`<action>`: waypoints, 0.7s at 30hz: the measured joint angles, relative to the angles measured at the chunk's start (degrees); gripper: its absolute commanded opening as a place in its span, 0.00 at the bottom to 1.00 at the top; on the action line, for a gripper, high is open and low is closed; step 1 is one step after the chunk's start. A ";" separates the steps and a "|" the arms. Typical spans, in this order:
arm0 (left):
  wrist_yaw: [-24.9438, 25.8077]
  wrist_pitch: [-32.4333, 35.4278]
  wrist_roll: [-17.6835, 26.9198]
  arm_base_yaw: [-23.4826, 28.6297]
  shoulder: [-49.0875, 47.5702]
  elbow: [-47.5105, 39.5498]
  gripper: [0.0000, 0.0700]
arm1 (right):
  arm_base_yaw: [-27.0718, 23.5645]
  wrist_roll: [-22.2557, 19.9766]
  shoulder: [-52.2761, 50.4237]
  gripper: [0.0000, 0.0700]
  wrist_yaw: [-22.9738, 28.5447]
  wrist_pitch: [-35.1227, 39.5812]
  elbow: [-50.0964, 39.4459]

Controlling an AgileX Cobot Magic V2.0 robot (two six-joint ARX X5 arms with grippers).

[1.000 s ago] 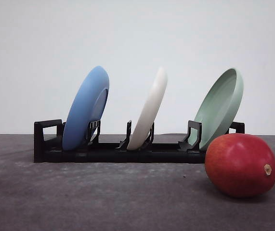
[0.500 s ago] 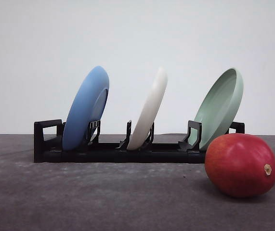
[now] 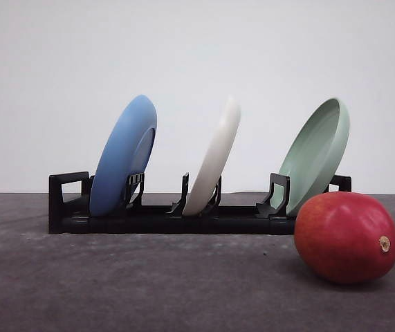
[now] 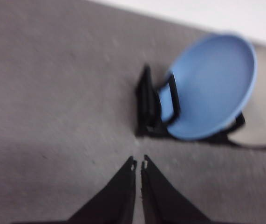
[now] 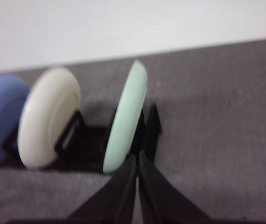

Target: Place pomegranate in white plate

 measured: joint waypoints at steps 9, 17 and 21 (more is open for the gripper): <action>5.46 1.77 6.13 -3.59 13.84 3.78 0.00 | 6.73 -6.87 7.36 0.01 -1.15 -0.17 0.00; 5.55 8.25 15.42 -11.72 17.49 8.63 0.05 | 17.67 -14.15 8.06 0.01 -0.51 -0.17 0.00; 5.57 8.26 21.79 -14.45 17.68 10.20 0.04 | 20.67 -16.40 8.06 0.01 -0.53 -0.17 0.00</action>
